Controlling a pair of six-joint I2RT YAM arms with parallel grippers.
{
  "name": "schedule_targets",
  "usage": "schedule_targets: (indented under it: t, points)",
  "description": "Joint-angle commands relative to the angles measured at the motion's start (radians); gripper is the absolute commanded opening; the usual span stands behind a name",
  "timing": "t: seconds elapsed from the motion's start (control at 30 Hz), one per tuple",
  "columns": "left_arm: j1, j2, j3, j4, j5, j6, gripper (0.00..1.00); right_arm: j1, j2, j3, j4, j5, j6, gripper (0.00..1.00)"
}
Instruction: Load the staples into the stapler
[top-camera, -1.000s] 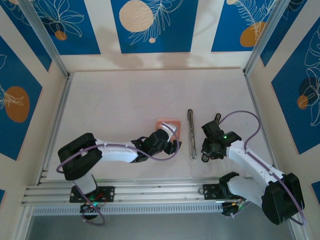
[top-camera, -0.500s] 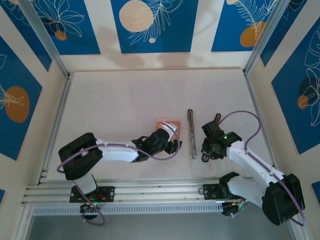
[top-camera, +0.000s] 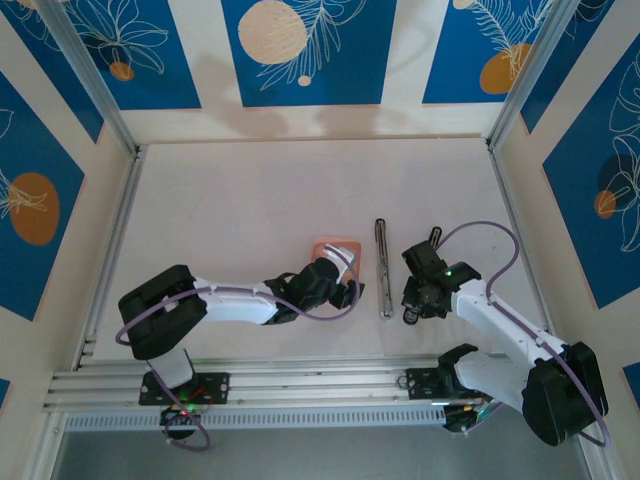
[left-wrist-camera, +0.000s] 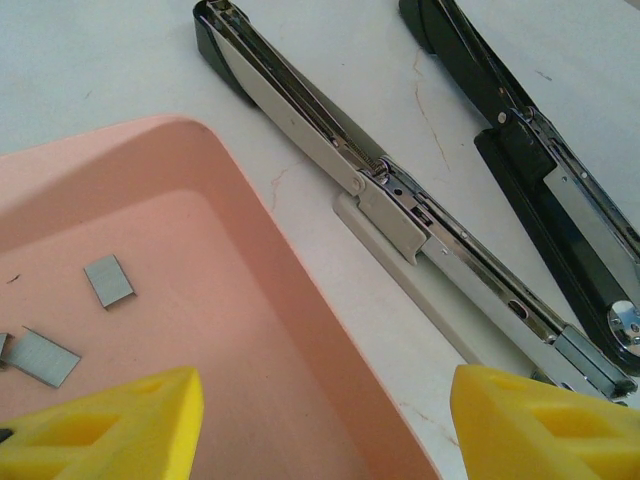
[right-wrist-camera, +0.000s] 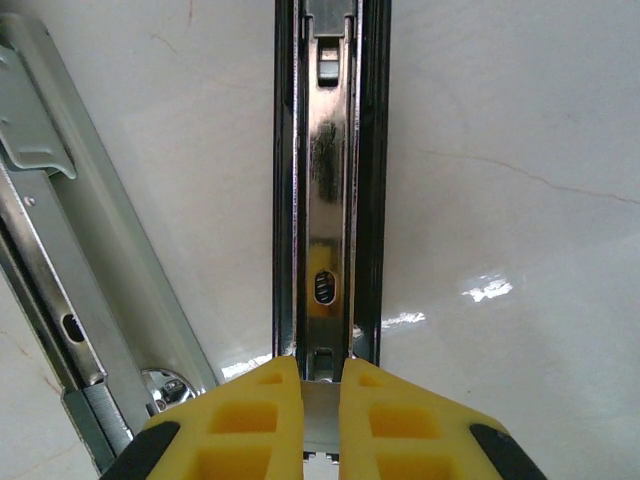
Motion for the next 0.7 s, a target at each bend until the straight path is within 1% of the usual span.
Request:
schedule_targets:
  t: [0.0, 0.67]
  points:
    - [0.009, 0.008, 0.028, -0.01, 0.009, -0.009, 0.66, 0.004, 0.004, -0.006, -0.003, -0.02, -0.004, 0.13]
    - [0.009, 0.007, 0.026, -0.013, 0.009, -0.008, 0.66, 0.006, 0.005, -0.013, -0.014, -0.038, 0.01, 0.13]
